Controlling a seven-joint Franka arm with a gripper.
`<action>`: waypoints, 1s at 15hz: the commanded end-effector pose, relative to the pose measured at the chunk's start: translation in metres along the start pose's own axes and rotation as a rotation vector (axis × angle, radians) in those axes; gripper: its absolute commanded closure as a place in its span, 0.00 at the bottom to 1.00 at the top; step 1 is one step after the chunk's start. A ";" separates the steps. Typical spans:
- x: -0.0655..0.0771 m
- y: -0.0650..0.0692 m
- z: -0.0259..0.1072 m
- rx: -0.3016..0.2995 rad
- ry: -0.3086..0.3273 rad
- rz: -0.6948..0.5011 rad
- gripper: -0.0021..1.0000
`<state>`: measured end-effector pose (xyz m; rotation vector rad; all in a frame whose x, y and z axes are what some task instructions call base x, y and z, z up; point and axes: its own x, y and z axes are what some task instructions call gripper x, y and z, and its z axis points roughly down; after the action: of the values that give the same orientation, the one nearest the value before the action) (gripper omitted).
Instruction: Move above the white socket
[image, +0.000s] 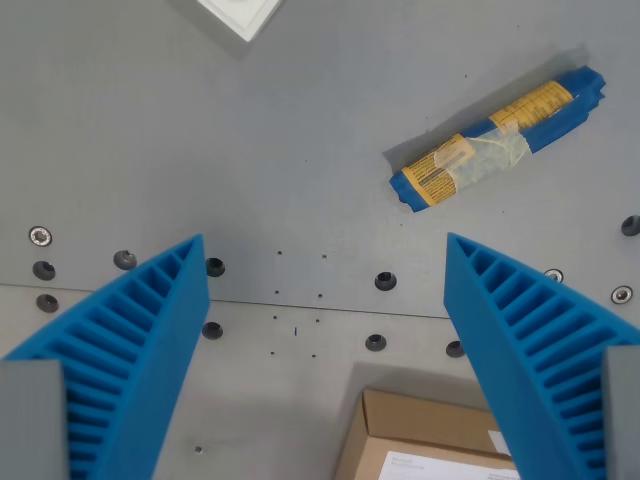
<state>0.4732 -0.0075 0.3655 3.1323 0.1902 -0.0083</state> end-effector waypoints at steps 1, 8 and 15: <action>0.000 0.000 -0.002 0.000 0.004 0.001 0.00; 0.001 0.000 0.000 0.000 0.005 0.026 0.00; 0.006 -0.003 0.009 -0.001 0.026 0.104 0.00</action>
<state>0.4764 -0.0070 0.3577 3.1350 0.1421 -0.0176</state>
